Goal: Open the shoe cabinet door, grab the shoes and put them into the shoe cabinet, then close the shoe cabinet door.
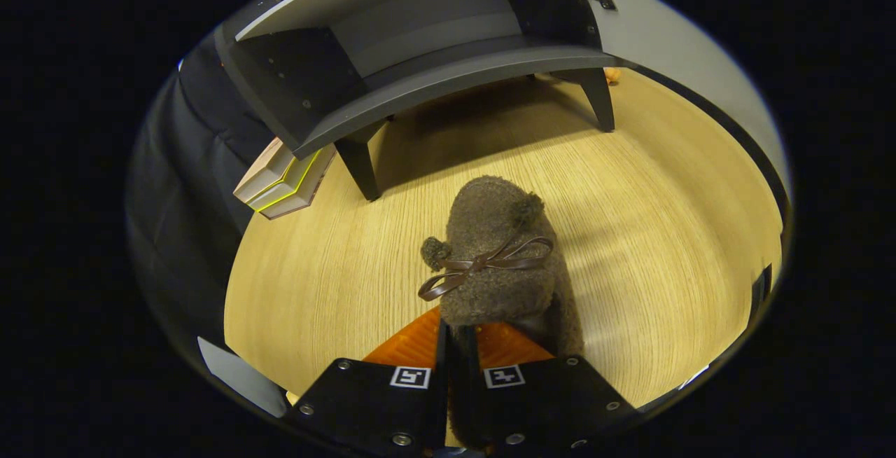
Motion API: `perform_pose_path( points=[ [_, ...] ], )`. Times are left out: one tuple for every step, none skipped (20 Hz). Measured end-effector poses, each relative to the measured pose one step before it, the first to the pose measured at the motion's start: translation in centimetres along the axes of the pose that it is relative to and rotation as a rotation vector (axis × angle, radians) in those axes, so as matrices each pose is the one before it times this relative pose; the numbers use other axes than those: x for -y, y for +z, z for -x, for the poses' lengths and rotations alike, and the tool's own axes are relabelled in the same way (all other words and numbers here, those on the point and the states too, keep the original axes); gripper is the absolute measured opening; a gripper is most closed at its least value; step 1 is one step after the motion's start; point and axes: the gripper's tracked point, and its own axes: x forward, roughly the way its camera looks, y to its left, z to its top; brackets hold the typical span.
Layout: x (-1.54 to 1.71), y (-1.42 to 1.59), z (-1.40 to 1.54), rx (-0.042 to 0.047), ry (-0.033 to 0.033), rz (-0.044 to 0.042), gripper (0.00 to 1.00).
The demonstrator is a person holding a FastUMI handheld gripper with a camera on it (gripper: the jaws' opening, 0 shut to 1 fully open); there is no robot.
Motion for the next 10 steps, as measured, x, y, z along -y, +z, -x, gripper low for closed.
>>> perform_pose_path(
  points=[
    [0.049, -0.039, 0.037, 0.00406, 0.00237, 0.01492, 0.10],
    [-0.022, -0.007, -0.099, 0.00587, 0.00268, 0.01681, 0.09],
    [0.010, 0.120, 0.060, 0.00728, -0.00173, 0.01351, 0.07],
    [-0.010, -0.062, -0.027, 0.00635, -0.00438, 0.00875, 0.06],
    [-0.012, 0.052, 0.051, 0.00959, -0.00290, 0.00955, 0.05],
    [0.044, 0.159, 0.104, 0.00967, -0.00260, 0.01448, 0.04],
    [0.048, 0.183, 0.282, 0.01424, -0.00274, 0.02551, 0.04],
    [0.013, 0.085, 0.444, 0.00208, -0.00522, 0.01960, 0.04],
    [0.087, 0.245, 0.686, 0.01558, -0.00623, 0.01671, 0.04],
    [0.122, 0.316, 0.210, 0.01217, -0.00141, 0.01841, 0.04]
  ],
)
